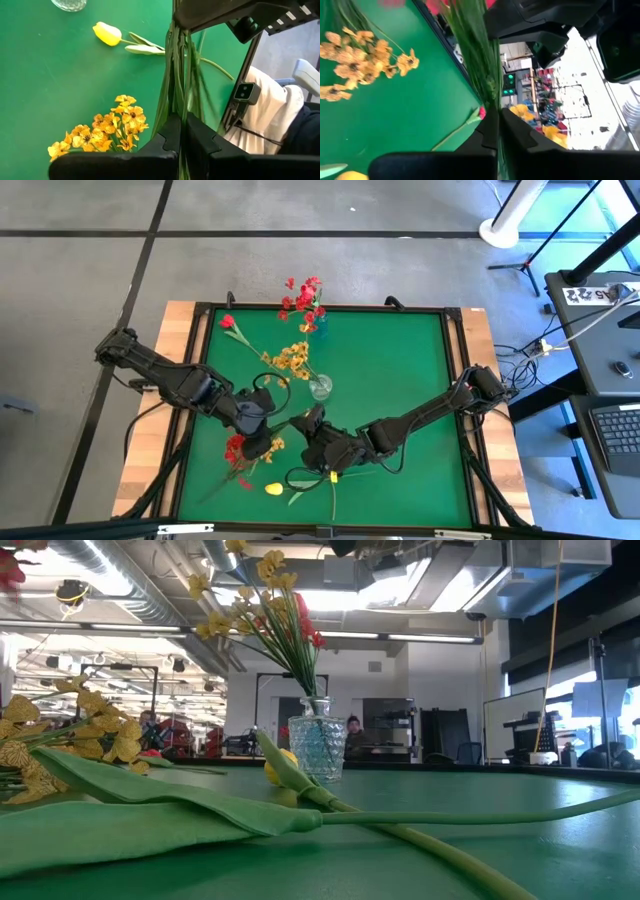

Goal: Sort flowers into vase by color
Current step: Put the red flowers into the blue vase

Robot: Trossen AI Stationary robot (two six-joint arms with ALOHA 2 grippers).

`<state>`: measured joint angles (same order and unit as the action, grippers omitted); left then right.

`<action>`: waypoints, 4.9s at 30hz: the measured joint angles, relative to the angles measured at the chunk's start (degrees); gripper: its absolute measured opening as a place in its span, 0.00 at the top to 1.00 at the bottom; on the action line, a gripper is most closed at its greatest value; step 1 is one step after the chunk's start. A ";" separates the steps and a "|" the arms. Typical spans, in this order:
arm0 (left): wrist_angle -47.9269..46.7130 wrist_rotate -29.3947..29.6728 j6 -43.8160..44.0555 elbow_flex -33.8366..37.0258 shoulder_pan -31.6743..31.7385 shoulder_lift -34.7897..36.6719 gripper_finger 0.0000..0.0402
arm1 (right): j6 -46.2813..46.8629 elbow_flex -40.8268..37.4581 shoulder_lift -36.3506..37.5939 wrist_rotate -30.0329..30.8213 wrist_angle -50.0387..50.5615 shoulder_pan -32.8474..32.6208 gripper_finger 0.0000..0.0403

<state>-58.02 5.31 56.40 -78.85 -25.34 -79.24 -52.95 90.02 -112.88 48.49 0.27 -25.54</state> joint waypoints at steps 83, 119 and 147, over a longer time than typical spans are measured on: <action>-24.37 71.77 7.13 12.16 -18.43 19.31 0.98 | 50.81 -44.62 36.01 -63.95 -44.64 51.78 1.00; 69.77 35.52 -49.50 60.54 0.86 46.05 1.00 | 55.25 -35.96 7.68 -66.50 -63.94 60.08 1.00; 69.51 30.81 -43.07 60.67 2.29 45.90 1.00 | 52.22 -35.46 4.02 -67.63 -43.45 60.08 1.00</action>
<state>11.49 36.11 13.32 -18.17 -23.05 -33.34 -0.73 54.56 -108.86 -19.14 -43.18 34.54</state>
